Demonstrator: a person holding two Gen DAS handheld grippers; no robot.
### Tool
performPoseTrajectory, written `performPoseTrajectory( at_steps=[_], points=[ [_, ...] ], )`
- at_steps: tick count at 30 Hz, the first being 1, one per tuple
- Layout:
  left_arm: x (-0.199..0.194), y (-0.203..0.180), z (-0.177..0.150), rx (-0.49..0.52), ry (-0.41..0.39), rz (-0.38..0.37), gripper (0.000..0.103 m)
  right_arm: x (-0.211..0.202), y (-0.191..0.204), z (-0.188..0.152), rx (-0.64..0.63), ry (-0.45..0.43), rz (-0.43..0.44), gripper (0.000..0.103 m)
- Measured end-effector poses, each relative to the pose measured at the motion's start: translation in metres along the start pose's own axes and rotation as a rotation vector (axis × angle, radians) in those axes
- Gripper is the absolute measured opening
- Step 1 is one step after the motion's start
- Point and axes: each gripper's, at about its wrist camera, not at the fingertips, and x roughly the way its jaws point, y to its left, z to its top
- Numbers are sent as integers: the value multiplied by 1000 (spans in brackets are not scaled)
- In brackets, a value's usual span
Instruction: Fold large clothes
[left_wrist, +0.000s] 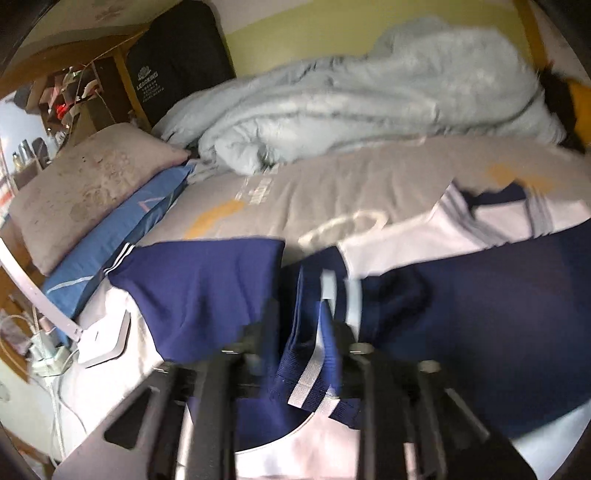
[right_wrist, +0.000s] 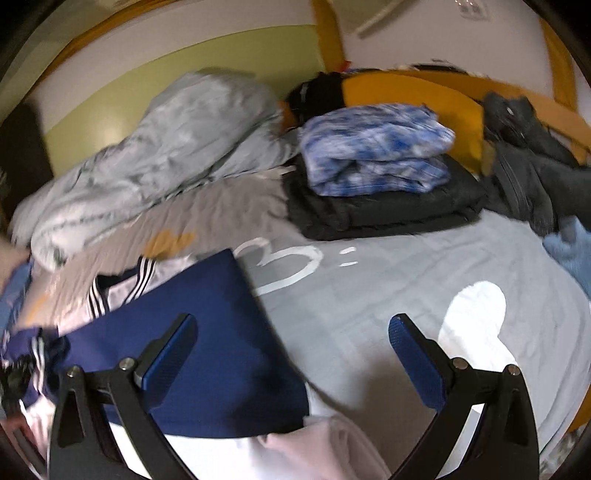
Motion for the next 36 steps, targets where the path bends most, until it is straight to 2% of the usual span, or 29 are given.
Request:
performPoseTrajectory(
  at_steps=[4,5,6,8,13,17,25,30,34,36],
  points=[
    [-37,19,-1,-16,-69,-92,44,0,-3,3,16,-8,-7,103],
    [-47,24,-2,-15,-88,-109,52,0,-2,3,10,-12,-5,103],
    [-55,28,-2,-17,-104,-121,60,-2,1,2,-1,-20,-2,103],
    [-72,39,-5,-36,-136,-144,68,-4,5,0,-26,-34,7,103],
    [-99,62,-8,-57,-190,-181,79,-13,25,-6,-115,-85,48,103],
    [-108,79,-11,-92,-215,-219,91,-19,40,-14,-189,-114,77,103],
    [-89,102,-6,-160,-176,-251,95,-15,60,-25,-281,-125,103,103],
    [-61,120,-4,-218,-132,-278,95,-11,67,-31,-311,-109,110,103],
    [-21,143,-11,-296,-72,-235,95,-7,73,-37,-341,-93,119,103],
    [1,156,-16,-333,-22,-209,90,-6,78,-40,-366,-92,129,103]
  ],
)
